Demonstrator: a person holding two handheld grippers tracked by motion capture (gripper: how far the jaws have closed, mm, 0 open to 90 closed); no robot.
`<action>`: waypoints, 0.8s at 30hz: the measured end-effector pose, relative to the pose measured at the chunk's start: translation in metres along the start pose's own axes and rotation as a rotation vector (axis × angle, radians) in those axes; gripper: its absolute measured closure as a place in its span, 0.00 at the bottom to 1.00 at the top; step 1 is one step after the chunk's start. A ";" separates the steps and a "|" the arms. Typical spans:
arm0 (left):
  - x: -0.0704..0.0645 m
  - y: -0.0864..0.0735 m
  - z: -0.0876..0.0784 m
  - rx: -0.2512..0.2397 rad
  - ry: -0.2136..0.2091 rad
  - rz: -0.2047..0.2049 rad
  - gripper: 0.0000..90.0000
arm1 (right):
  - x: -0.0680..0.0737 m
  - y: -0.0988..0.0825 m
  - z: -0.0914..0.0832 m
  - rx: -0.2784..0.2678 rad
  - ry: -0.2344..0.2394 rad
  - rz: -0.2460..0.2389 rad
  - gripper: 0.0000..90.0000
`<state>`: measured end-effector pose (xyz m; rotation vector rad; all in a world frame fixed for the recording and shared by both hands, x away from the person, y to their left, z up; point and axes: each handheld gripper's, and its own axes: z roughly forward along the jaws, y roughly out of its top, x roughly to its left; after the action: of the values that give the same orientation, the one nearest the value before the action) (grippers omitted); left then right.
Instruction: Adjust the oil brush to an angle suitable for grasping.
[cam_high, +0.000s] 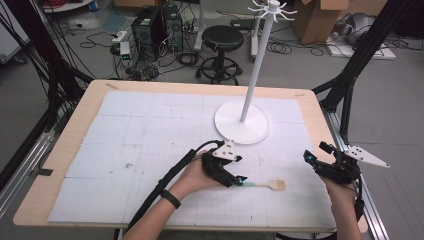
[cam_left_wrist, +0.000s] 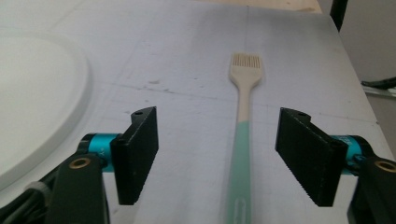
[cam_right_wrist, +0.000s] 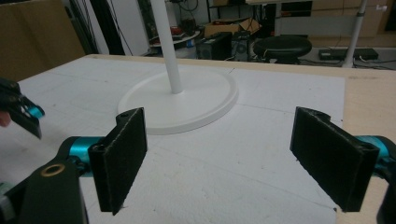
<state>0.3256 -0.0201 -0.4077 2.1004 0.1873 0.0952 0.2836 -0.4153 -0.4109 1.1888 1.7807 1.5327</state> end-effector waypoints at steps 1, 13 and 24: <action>0.000 0.000 0.000 0.000 0.000 0.000 0.33 | 0.000 0.000 0.000 0.000 0.000 0.000 0.20; 0.013 -0.032 -0.104 -0.143 0.160 -0.089 0.23 | 0.005 -0.001 0.005 0.022 0.009 -0.012 0.20; 0.020 -0.079 -0.189 -0.242 0.354 -0.138 0.22 | 0.009 -0.003 0.009 0.040 0.009 -0.021 0.20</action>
<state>0.3106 0.1835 -0.3788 1.8112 0.5066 0.3883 0.2863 -0.4031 -0.4144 1.1798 1.8324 1.4995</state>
